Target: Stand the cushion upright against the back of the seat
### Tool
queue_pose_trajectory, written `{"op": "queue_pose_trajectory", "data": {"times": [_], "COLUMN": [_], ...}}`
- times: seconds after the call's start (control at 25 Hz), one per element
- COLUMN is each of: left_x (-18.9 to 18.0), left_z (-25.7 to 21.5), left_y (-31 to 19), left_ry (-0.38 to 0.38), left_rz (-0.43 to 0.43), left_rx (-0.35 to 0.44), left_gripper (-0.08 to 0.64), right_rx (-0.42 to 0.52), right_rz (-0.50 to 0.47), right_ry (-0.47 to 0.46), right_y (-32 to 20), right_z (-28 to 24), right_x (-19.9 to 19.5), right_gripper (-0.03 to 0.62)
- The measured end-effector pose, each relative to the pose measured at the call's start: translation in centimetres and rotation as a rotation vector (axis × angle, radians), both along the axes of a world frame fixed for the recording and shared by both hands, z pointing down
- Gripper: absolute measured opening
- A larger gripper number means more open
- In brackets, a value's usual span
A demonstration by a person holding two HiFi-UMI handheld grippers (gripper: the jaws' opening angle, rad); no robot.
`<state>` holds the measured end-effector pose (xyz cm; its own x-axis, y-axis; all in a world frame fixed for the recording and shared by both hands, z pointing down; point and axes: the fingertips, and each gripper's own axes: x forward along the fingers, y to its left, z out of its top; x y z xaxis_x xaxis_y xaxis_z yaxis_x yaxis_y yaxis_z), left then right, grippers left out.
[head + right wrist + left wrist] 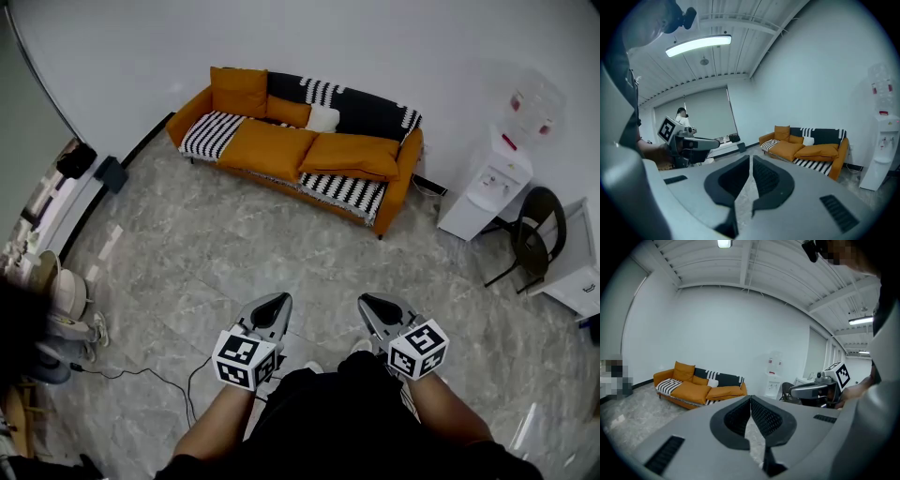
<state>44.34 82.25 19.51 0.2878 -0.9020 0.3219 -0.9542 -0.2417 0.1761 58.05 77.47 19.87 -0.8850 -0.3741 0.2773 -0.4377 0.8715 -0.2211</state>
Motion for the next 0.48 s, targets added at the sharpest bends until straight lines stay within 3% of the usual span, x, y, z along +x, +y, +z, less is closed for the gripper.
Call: {"op": "queue_pose_trajectory", "data": {"times": [0.48], "left_x": [-3.2], "left_z": [-0.1], "left_y": [0.5], "left_ry": [-0.009], "left_rz": [-0.057], "left_rx": [-0.003], "left_gripper": [0.017], "right_rx": [0.005], "right_rz": [-0.049], "right_ry": [-0.005], "right_y": [-0.8], "right_z": [-0.4], "right_x": [-3.3], "right_gripper": [0.040]}}
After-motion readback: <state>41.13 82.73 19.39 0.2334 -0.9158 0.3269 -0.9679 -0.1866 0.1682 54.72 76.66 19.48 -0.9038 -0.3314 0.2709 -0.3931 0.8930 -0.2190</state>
